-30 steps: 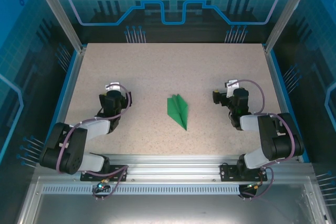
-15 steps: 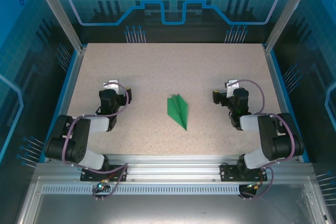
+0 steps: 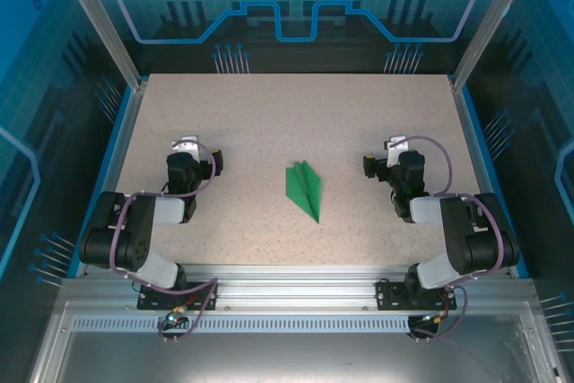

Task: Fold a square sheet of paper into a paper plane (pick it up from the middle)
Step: Reset both arms

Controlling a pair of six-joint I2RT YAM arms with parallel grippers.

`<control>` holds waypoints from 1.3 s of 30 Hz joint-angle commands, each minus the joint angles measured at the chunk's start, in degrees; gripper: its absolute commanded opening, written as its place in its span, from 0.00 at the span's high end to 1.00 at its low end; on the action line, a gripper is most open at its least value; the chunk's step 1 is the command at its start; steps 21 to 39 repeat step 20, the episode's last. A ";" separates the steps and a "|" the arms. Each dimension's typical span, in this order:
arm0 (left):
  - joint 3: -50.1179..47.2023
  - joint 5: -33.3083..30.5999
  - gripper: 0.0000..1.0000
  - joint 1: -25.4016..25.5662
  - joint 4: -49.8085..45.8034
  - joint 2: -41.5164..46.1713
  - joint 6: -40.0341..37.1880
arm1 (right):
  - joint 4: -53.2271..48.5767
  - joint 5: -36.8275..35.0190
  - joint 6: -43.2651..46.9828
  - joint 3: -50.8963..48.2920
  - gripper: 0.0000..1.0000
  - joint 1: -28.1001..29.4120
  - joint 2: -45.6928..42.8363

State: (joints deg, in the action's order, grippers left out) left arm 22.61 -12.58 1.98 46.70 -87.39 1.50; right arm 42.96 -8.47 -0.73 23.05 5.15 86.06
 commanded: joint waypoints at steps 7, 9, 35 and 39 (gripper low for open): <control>0.34 3.13 0.01 -0.40 0.78 0.16 -0.72 | 1.51 0.83 0.66 0.95 0.01 -0.82 0.07; 0.36 3.17 0.02 -0.40 0.81 0.14 -0.71 | 1.51 0.80 0.65 0.95 0.01 -0.77 0.05; 0.42 3.35 0.01 -0.40 0.63 0.12 -0.71 | 1.51 0.82 0.72 0.96 0.00 -0.83 0.05; 0.42 3.35 0.01 -0.40 0.63 0.12 -0.71 | 1.51 0.82 0.72 0.96 0.00 -0.83 0.05</control>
